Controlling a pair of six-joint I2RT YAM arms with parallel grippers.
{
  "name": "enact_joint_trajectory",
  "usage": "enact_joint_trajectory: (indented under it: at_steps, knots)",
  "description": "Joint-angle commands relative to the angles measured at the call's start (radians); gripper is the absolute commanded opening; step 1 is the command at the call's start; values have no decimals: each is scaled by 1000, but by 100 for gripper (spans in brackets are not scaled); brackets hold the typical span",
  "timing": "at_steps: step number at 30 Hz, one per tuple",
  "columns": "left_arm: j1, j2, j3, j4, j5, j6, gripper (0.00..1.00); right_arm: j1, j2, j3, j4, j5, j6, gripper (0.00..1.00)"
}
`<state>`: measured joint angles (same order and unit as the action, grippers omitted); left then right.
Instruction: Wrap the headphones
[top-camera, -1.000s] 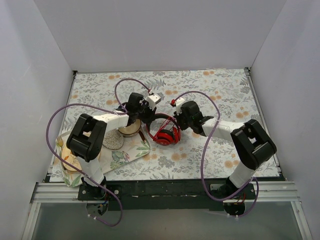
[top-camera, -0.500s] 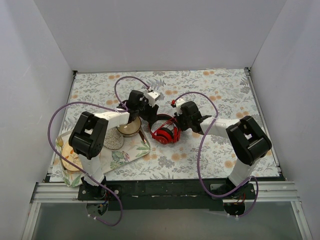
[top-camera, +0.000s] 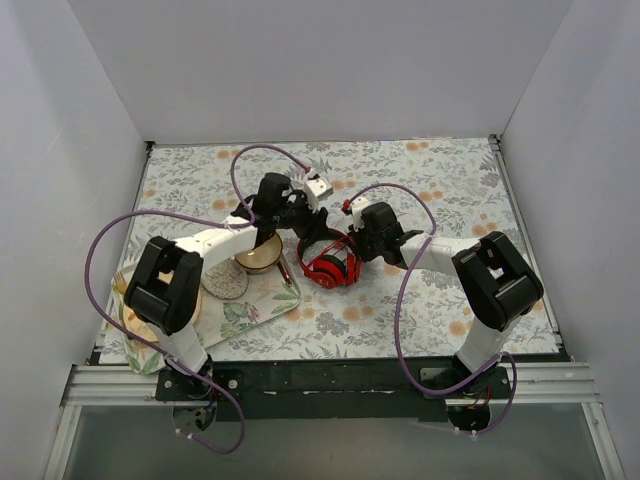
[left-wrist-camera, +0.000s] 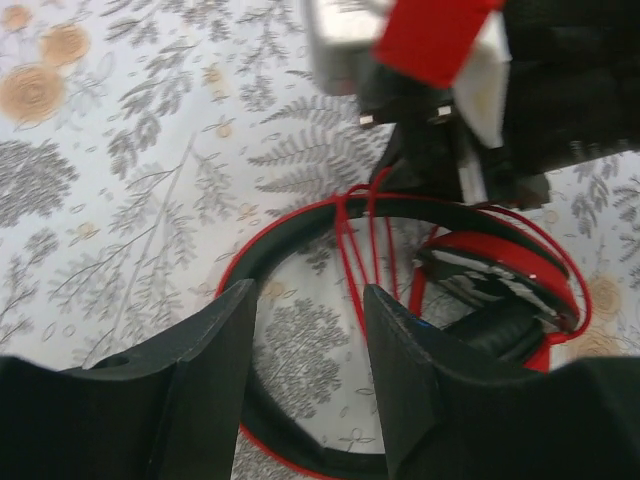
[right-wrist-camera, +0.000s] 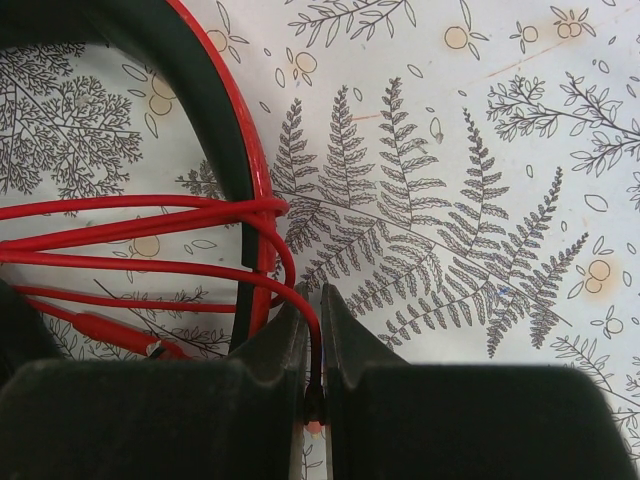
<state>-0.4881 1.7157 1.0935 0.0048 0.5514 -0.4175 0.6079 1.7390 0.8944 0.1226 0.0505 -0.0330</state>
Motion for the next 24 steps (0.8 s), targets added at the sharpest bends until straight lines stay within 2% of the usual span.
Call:
enact_joint_trajectory:
  at_steps: [1, 6, 11, 15, 19, 24]
  knots:
    - [-63, 36, 29, -61, 22, 52, 48, -8, 8, 28, 8, -3, -2, 9]
    - [-75, 88, 48, -71, -11, 71, 50, -10, 13, 26, 18, -1, -5, 12]
    - [-93, 122, 48, -69, -33, 80, 47, -11, 7, 20, 49, -31, 13, 15]
    - [-95, 130, 48, -69, -18, 80, 36, -13, 8, 21, 55, -35, 18, 15]
    - [-95, 124, 39, -69, 11, 86, 20, -14, 10, 23, 49, -35, 13, 17]
    - [-95, 114, 28, -83, 27, 108, 14, -17, -6, 21, 54, -35, 5, 25]
